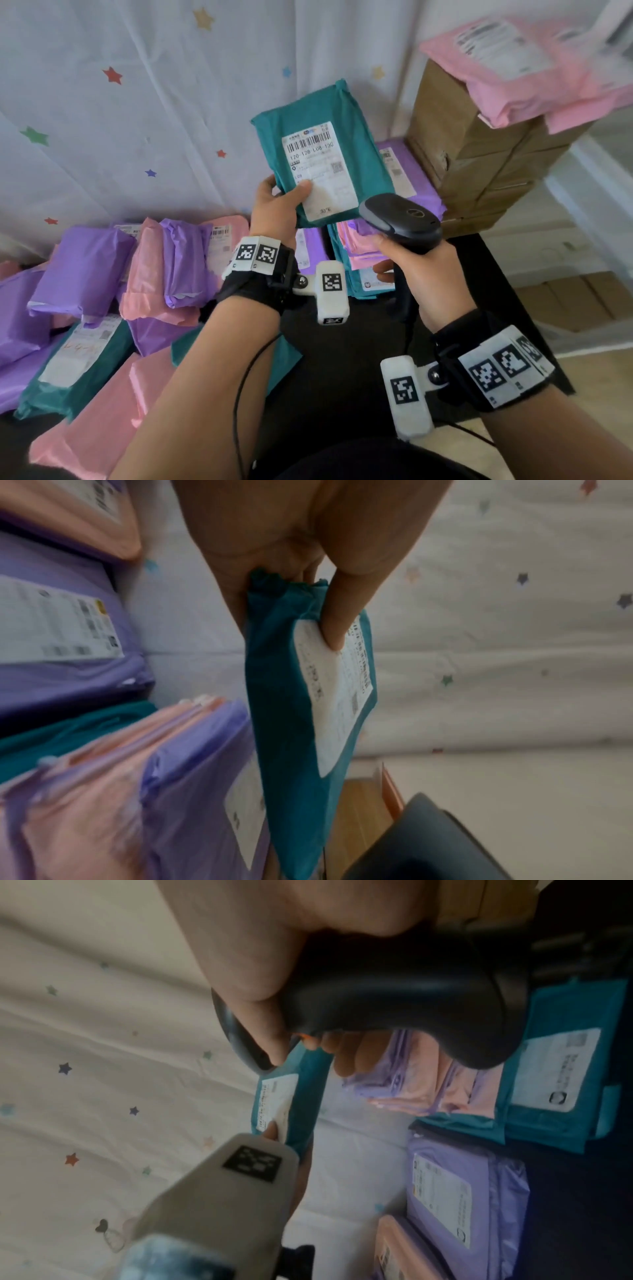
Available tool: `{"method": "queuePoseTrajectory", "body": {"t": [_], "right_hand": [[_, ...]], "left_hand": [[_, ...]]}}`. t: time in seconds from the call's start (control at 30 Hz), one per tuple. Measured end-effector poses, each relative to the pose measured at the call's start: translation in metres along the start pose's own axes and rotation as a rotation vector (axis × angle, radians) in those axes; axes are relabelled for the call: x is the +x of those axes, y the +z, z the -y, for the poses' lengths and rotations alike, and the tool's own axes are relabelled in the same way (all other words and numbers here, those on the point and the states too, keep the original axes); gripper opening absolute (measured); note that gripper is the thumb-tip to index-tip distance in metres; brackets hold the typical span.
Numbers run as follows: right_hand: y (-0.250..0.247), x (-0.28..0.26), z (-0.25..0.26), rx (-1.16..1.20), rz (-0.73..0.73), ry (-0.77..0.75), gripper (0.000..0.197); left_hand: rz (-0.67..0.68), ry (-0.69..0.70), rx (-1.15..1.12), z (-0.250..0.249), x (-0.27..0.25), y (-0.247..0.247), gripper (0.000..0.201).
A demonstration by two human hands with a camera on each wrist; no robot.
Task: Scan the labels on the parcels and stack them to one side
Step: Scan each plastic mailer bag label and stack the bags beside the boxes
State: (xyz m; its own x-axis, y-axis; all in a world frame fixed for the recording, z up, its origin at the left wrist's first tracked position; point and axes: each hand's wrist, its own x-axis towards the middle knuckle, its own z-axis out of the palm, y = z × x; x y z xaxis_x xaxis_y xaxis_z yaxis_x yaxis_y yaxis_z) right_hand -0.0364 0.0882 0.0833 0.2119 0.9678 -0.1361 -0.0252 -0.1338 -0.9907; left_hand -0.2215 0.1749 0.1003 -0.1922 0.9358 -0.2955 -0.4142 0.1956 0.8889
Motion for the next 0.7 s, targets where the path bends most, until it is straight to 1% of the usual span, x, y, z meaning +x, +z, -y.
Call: {"method": "queuePoseTrajectory", "body": {"t": [0.03, 0.13, 0.2, 0.3, 0.37, 0.43, 0.47, 0.57, 0.67, 0.7], "right_hand": [[-0.008, 0.003, -0.001, -0.006, -0.019, 0.007, 0.032], [-0.032, 0.012, -0.005, -0.034, -0.068, 0.027, 0.018], [-0.047, 0.017, -0.008, -0.045, -0.111, 0.055, 0.016], [-0.065, 0.024, -0.012, -0.057, -0.131, 0.09, 0.016], [-0.073, 0.028, -0.012, -0.054, -0.135, 0.112, 0.015], [-0.078, 0.032, -0.012, -0.042, -0.14, 0.124, 0.013], [-0.08, 0.034, -0.012, -0.032, -0.14, 0.116, 0.011], [-0.08, 0.036, -0.011, 0.004, -0.137, 0.107, 0.009], [-0.074, 0.038, -0.01, 0.02, -0.124, 0.105, 0.01], [-0.072, 0.039, -0.01, 0.021, -0.117, 0.108, 0.01]], "left_hand": [[0.005, 0.0, 0.031, 0.001, 0.004, 0.014, 0.04], [0.009, -0.009, 0.134, 0.008, 0.017, 0.053, 0.045], [0.016, -0.015, 0.226, 0.017, 0.026, 0.073, 0.045], [0.004, 0.016, 0.449, 0.035, 0.038, 0.092, 0.039], [-0.054, 0.057, 0.601, 0.046, 0.043, 0.099, 0.039], [-0.123, 0.098, 0.647, 0.054, 0.047, 0.103, 0.048], [-0.134, 0.111, 0.651, 0.056, 0.049, 0.105, 0.05], [-0.111, 0.128, 0.751, 0.059, 0.053, 0.109, 0.048], [-0.092, 0.127, 0.889, 0.057, 0.06, 0.105, 0.049], [-0.085, 0.12, 0.902, 0.057, 0.061, 0.102, 0.05]]}}
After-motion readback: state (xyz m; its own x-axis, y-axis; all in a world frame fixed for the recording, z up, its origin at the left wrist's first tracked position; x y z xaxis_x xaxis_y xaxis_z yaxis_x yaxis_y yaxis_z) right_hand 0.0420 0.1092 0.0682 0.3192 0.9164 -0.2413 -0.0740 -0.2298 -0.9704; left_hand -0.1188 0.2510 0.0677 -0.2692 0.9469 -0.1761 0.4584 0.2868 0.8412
